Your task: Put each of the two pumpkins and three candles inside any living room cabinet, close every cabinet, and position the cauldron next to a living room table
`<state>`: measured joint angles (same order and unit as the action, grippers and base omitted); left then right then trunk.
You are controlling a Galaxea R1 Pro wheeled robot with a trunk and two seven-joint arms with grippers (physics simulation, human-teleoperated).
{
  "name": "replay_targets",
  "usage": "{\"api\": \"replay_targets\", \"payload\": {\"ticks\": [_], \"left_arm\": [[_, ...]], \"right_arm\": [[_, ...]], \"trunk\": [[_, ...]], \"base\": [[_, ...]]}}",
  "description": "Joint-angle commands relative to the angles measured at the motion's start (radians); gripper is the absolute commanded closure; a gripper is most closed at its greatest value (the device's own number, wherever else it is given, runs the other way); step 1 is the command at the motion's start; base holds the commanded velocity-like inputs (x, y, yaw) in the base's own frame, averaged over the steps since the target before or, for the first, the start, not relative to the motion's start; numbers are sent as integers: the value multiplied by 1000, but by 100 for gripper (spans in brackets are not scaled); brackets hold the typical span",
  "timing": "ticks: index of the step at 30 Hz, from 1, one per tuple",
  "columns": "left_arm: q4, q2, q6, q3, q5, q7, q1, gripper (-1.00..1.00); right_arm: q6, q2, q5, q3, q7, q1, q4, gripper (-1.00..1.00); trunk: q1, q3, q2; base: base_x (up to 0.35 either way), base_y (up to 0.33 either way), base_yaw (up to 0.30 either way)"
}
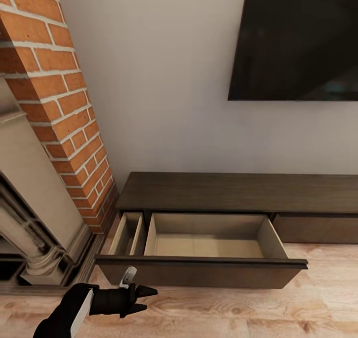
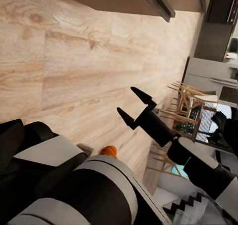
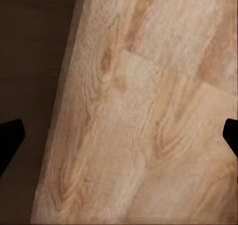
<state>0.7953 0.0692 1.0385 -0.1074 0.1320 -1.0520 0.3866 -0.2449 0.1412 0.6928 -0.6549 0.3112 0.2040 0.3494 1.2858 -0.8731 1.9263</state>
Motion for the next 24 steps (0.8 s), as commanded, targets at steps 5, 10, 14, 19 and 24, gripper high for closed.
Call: {"api": "replay_targets", "payload": {"ticks": [5,10,14,19,24], "left_arm": [[-24,-4,-4,8,-1,44,0,-100],[-28,-5,-4,8,-2,109,0,-100],[-28,-5,-5,8,-2,147,0,-100],[-30,-4,-6,7,-1,213,0,-100],[-30,-4,-6,7,-3,255,0,-100]], "right_arm": [[5,-3,-107,-1,-78,0,29,-100],[4,-18,-170,16,-138,0,84,-100],[5,-38,-235,141,-219,-1,165,-100],[3,-57,-259,258,-397,-1,206,-100],[-2,-66,-263,271,-449,-1,210,-100]], "trunk": [[-19,16,-35],[-38,31,-70],[-54,44,-98],[-73,60,-133],[-92,75,-168]], "base": [[0,0,0],[0,0,0],[0,0,0],[0,0,0],[0,0,0]]}}
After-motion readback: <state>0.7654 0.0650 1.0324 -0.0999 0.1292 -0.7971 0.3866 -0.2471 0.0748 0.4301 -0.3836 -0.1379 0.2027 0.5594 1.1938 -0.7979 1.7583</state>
